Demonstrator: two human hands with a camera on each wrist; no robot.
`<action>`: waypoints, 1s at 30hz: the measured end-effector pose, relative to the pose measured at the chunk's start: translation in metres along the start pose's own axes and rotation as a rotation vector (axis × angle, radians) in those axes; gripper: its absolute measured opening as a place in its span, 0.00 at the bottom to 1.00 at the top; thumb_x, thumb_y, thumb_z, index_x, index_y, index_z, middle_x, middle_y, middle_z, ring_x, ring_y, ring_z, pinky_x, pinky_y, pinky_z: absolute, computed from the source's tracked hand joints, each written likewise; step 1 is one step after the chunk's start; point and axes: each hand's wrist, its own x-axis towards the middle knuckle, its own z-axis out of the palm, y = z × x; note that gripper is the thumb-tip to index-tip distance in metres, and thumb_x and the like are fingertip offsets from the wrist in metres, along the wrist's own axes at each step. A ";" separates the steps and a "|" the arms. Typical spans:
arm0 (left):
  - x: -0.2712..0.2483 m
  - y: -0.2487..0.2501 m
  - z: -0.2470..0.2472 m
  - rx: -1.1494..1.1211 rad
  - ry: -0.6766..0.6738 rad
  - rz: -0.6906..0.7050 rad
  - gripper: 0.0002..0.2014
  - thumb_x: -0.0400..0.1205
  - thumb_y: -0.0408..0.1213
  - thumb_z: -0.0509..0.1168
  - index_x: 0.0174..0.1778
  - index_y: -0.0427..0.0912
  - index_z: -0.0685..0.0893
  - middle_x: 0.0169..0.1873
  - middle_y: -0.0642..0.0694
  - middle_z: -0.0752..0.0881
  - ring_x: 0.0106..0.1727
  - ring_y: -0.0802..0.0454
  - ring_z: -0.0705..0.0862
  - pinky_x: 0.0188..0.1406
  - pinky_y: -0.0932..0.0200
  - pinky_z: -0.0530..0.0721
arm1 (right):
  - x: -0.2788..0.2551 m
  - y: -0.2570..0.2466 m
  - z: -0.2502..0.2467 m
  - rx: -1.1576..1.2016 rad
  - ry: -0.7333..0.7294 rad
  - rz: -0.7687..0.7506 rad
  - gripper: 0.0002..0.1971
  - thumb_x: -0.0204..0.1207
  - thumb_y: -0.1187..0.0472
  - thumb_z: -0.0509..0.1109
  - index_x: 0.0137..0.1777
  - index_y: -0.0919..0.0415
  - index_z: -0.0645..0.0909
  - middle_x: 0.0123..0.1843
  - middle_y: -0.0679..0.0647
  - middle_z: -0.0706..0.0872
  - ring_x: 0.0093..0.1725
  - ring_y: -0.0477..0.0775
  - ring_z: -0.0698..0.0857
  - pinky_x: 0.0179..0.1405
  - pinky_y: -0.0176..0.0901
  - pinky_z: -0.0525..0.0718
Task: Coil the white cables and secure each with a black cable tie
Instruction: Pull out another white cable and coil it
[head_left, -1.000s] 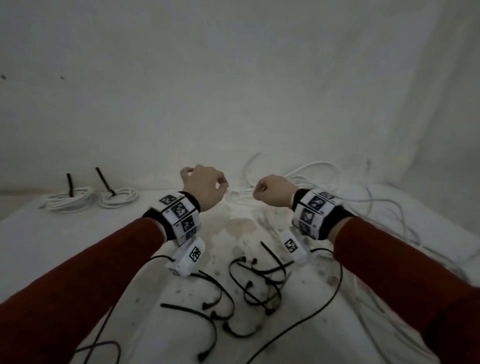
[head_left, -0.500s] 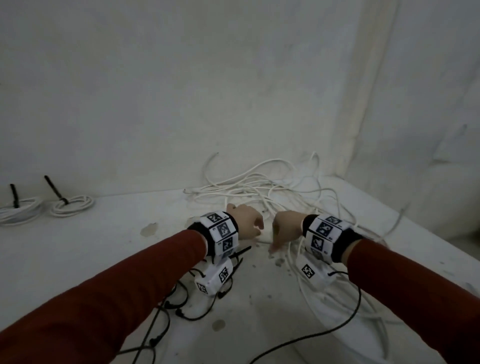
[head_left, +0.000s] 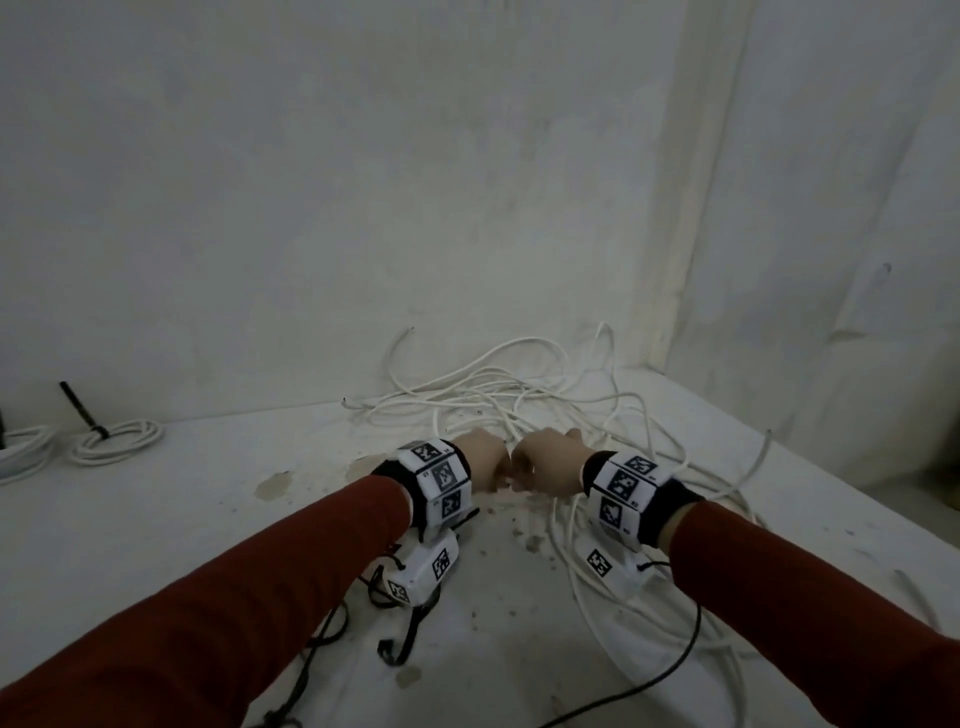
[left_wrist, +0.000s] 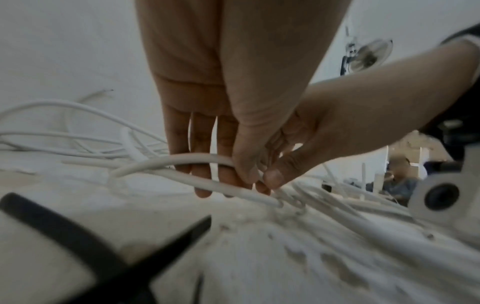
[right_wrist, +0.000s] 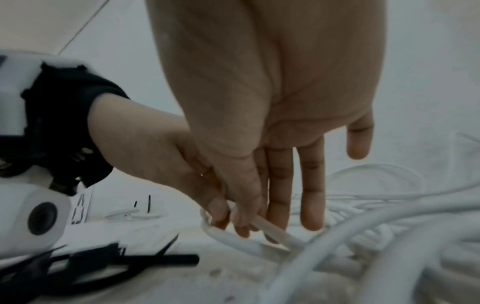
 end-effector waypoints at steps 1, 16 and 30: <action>-0.004 -0.005 -0.010 -0.041 0.049 0.032 0.10 0.83 0.33 0.63 0.53 0.34 0.88 0.45 0.39 0.88 0.45 0.45 0.84 0.43 0.65 0.72 | 0.000 0.004 -0.005 0.062 0.029 -0.011 0.09 0.79 0.53 0.66 0.48 0.56 0.85 0.48 0.52 0.86 0.53 0.55 0.80 0.60 0.54 0.69; -0.066 -0.092 -0.165 -0.763 1.029 -0.032 0.09 0.84 0.32 0.61 0.40 0.39 0.84 0.33 0.44 0.85 0.23 0.66 0.84 0.30 0.64 0.81 | 0.005 0.049 -0.038 0.675 0.414 -0.080 0.12 0.84 0.63 0.61 0.38 0.56 0.76 0.36 0.52 0.85 0.33 0.49 0.84 0.35 0.32 0.80; -0.142 -0.103 -0.215 -1.167 1.234 0.188 0.12 0.88 0.32 0.54 0.43 0.39 0.81 0.38 0.45 0.81 0.39 0.48 0.91 0.40 0.55 0.89 | 0.047 -0.034 -0.067 0.892 0.366 -0.198 0.29 0.75 0.71 0.65 0.75 0.52 0.73 0.63 0.53 0.76 0.57 0.51 0.78 0.51 0.38 0.80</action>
